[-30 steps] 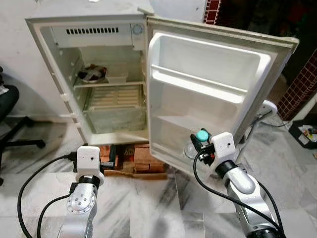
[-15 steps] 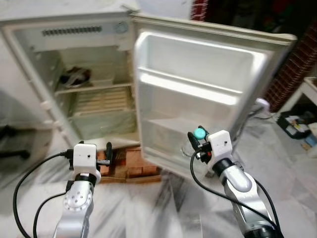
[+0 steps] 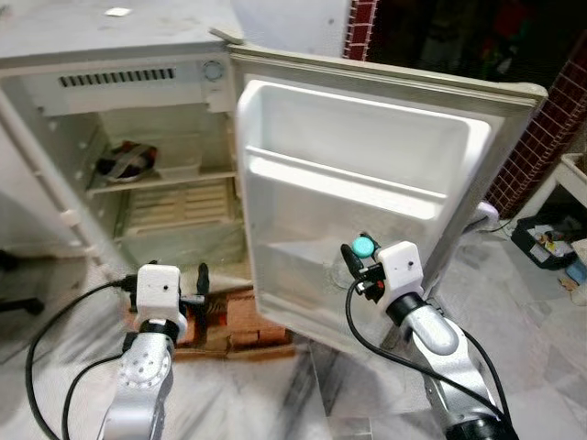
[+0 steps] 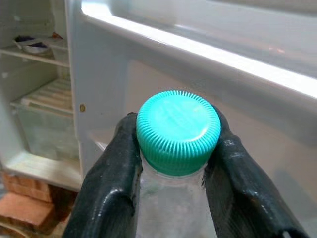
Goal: Restocking fridge
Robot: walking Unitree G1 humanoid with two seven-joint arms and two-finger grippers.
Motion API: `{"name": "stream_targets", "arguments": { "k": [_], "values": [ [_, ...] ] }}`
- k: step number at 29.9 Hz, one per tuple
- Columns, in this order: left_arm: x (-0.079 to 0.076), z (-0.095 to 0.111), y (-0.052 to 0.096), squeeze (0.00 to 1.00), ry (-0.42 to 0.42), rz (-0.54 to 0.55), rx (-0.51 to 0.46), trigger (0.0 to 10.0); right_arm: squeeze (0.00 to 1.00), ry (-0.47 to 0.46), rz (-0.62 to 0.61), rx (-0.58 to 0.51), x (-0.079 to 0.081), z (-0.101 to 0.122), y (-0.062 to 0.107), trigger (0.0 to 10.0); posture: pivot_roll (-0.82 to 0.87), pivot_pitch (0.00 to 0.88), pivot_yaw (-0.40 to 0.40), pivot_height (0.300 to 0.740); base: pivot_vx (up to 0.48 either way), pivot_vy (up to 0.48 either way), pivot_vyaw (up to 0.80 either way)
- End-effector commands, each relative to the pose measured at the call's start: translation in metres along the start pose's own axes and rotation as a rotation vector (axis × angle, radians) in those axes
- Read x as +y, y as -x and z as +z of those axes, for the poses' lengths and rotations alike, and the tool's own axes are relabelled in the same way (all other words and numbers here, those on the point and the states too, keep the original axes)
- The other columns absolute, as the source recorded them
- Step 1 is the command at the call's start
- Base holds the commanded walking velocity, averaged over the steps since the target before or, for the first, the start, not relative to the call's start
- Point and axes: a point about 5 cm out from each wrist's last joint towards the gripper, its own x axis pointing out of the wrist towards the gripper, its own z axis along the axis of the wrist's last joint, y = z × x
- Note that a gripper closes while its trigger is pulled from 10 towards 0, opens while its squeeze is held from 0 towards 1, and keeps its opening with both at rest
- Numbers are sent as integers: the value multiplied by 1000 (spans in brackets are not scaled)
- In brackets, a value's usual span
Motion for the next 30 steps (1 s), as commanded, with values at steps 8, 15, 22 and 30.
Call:
{"name": "stream_targets", "arguments": {
  "k": [8,15,22,30],
  "values": [
    [18,-13,26,0,-29,40,38,10000,0,-17,41,108,-2,-18,14,10000,16,18,-15,740,0,0,0],
    [19,-18,36,0,-42,42,58,10000,0,7,99,231,3,-38,28,10000,18,28,-13,740,0,0,0],
    [17,-19,38,0,-39,30,61,10000,0,9,67,254,4,-47,36,10000,23,37,-12,740,0,0,0],
    [16,-19,36,0,-38,19,68,10000,0,9,33,239,3,-49,37,10000,21,34,-8,740,0,0,0]
  ]
}}
